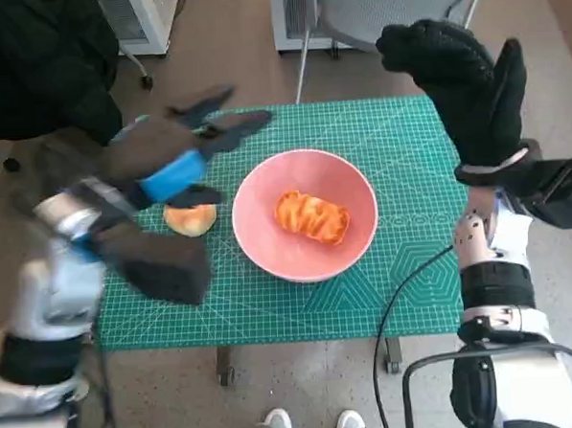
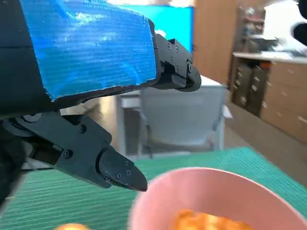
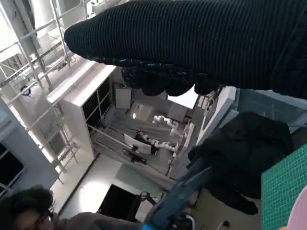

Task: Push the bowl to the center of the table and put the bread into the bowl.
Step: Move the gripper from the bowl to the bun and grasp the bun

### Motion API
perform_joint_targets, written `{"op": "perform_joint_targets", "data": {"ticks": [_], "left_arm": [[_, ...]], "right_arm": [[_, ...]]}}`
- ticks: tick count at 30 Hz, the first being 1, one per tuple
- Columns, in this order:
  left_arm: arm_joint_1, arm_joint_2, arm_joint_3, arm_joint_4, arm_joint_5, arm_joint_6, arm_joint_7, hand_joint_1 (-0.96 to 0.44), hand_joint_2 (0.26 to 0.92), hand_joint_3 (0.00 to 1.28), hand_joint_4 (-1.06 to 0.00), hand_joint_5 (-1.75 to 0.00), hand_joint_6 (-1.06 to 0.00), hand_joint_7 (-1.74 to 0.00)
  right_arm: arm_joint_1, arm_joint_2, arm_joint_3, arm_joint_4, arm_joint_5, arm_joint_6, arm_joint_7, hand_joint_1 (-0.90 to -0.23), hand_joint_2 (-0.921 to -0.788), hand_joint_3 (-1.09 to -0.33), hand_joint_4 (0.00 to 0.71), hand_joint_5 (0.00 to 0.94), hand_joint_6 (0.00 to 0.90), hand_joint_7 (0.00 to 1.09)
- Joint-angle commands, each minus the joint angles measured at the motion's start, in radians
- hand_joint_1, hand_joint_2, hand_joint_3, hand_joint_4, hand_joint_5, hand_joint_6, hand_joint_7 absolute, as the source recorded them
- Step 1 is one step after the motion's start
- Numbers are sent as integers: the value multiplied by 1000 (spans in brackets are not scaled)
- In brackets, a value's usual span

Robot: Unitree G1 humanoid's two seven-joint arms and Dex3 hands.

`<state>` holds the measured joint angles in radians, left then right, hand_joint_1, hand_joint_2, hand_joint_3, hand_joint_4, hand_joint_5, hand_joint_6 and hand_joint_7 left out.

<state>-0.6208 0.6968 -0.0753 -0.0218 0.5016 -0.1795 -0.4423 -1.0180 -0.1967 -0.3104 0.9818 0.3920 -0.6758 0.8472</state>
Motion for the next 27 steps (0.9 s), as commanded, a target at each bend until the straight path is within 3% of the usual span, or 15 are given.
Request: {"op": "perform_joint_targets", "data": {"ticks": [1, 15, 27], "left_arm": [[61, 47, 52, -61, -22, -9, 1, -128, 749, 0, -243, -8, -351, -115], [172, 99, 120, -156, -20, 31, -8, -109, 728, 0, -283, -14, -402, -86], [212, 102, 131, -139, -22, 14, 9, -104, 707, 0, -310, -13, -433, -64]], "right_arm": [[9, 2, -1, 17, 2, 3, 6, -723, -921, -889, 328, 0, 387, 1], [-5, 8, -3, 48, 7, 6, 23, -720, -921, -881, 332, 2, 398, 7], [-14, 3, -14, 65, 15, 17, 48, -723, -921, -875, 333, 1, 413, 12]]}}
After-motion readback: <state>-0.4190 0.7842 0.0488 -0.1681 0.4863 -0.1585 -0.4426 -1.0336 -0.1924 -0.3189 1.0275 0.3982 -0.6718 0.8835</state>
